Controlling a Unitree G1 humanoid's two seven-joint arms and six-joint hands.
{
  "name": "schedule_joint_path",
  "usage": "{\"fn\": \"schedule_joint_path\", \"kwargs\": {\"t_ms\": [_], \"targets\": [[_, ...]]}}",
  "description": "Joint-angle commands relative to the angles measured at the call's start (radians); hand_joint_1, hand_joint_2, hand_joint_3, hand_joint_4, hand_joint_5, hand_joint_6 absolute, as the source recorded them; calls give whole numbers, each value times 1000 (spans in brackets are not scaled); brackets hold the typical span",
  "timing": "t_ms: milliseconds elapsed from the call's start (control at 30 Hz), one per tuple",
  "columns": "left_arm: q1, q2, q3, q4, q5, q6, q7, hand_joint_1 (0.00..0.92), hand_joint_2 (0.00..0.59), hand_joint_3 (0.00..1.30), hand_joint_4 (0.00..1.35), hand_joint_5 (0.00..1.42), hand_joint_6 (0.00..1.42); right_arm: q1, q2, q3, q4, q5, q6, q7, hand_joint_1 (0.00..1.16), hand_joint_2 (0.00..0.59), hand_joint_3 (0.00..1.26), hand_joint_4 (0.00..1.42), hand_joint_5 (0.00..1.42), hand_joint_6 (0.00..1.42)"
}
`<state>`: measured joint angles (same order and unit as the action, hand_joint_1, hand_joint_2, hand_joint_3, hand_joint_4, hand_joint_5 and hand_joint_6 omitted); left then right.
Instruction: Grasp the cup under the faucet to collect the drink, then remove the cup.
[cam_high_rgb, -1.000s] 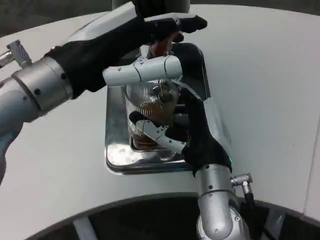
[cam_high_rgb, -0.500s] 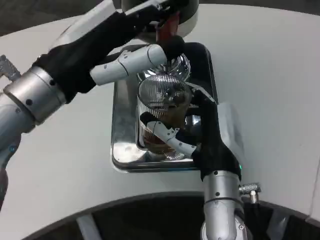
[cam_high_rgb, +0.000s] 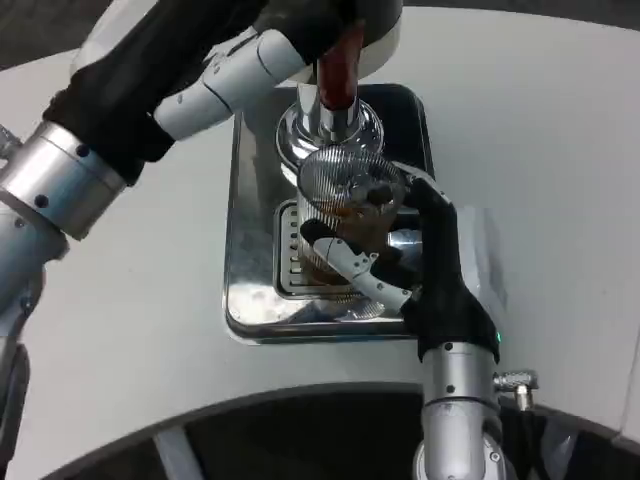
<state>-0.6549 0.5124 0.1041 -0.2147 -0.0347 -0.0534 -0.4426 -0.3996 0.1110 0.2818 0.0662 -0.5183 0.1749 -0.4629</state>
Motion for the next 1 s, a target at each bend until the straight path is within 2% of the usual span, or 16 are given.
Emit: {"fn": "schedule_joint_path", "kwargs": {"t_ms": [33,267,567,1000], "targets": [[20,-5,14,-13,-16,-17,10,0,98,158,202,282,313,33,13,-9,-6,1,-18,-14,767,254,595,762,966,1134],[54,5,30,-49,-25,-9,2,0,103,170,229,288,328,36,10,-16,-3,3,-35,-18,775,251,600,773,983,1142],[155,14,106,-162,-73,11,8,0,108,197,255,315,350,48,3,-25,-32,1,-75,-22,784,246,637,814,1045,1220],[316,54,211,-231,-142,10,-10,0,112,219,280,335,365,94,-46,-30,-90,-3,-130,3,785,246,716,893,1138,1313]]}}
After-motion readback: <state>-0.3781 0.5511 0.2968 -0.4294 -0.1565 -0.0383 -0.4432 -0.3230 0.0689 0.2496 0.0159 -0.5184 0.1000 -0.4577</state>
